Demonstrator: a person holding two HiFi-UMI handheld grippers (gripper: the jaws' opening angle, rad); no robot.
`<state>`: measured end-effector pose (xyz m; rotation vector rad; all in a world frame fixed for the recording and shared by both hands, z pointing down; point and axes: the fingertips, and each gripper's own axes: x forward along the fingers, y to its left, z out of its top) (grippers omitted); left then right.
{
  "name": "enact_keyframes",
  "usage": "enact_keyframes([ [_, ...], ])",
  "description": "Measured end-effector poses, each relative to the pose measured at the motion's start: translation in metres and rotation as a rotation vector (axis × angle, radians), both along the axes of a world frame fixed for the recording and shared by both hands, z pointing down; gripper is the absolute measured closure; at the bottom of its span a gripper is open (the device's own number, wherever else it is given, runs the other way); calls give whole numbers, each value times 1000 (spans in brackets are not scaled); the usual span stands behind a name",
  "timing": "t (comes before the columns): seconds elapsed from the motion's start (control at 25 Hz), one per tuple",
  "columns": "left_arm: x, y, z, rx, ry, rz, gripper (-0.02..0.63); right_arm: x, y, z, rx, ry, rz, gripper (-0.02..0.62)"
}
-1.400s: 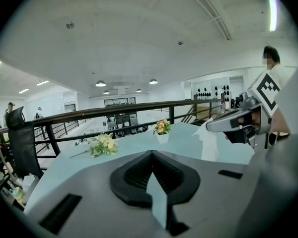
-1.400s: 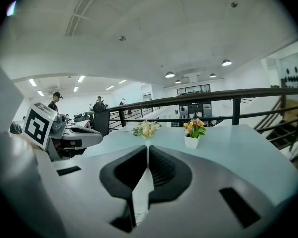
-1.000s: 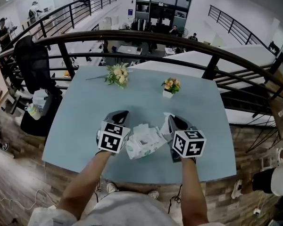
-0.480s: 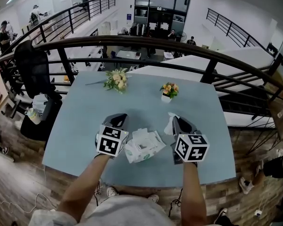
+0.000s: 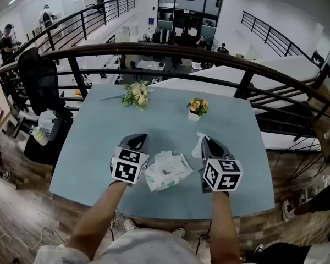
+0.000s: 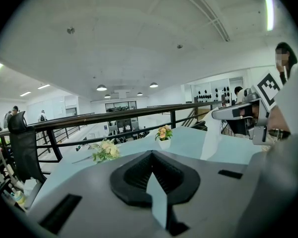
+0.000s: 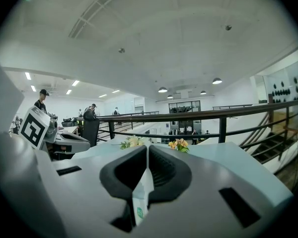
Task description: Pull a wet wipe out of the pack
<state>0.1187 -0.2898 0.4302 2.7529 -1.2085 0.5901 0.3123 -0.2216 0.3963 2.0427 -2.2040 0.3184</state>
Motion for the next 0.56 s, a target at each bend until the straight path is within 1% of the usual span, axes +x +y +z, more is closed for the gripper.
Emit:
enact_keyframes([
  [0.56,-1,-2,1,-3,-4,-3,611,-2,-3,0,5,-6,-4,584],
])
